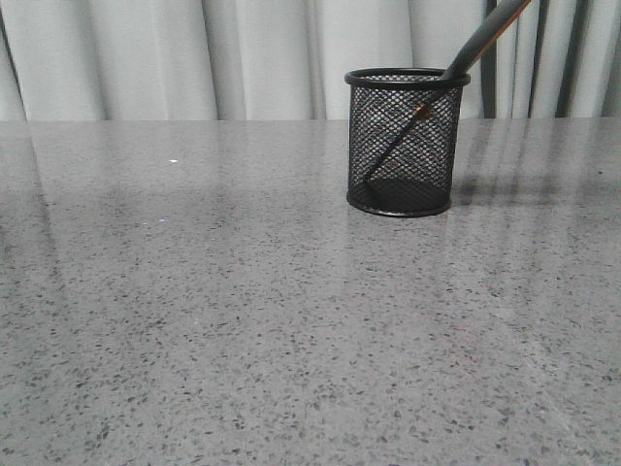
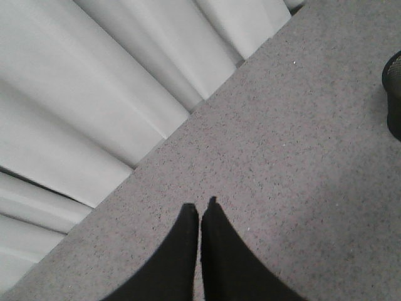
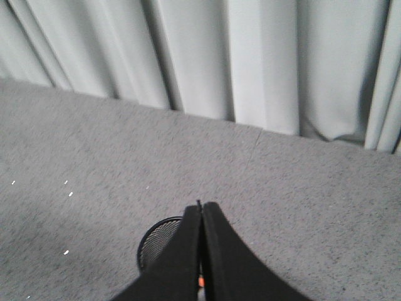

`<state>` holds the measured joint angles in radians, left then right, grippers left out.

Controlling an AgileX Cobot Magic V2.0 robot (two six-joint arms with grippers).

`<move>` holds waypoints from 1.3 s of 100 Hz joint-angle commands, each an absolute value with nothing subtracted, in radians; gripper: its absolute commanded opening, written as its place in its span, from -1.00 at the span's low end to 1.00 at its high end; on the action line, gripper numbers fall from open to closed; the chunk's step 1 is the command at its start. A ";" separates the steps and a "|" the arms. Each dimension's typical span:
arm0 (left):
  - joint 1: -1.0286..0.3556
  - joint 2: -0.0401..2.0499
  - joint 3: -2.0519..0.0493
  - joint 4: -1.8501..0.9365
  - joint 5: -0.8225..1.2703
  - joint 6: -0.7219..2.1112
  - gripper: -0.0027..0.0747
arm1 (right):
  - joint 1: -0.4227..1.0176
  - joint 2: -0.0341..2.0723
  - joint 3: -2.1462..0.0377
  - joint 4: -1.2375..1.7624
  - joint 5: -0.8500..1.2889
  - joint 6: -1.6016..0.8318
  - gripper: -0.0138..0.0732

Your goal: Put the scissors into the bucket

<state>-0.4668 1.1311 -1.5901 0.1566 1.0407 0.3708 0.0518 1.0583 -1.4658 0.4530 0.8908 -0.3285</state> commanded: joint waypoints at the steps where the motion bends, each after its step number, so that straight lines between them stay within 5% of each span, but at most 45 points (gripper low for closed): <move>1: -0.463 1.041 -1.487 0.148 0.822 0.311 -0.99 | 0.046 0.931 -1.317 0.482 0.657 -0.374 -0.81; 25: -0.463 0.761 -0.987 0.137 0.349 0.176 -0.99 | 0.046 0.583 -0.810 0.483 0.309 -0.378 -0.81; 64: -0.463 0.370 -0.278 0.017 -0.183 0.125 -0.99 | 0.046 0.120 -0.327 0.483 0.235 -0.378 -0.81; 130: -0.463 0.316 -0.203 0.015 -0.245 0.125 -0.99 | 0.046 0.085 -0.286 0.488 0.252 -0.378 -0.81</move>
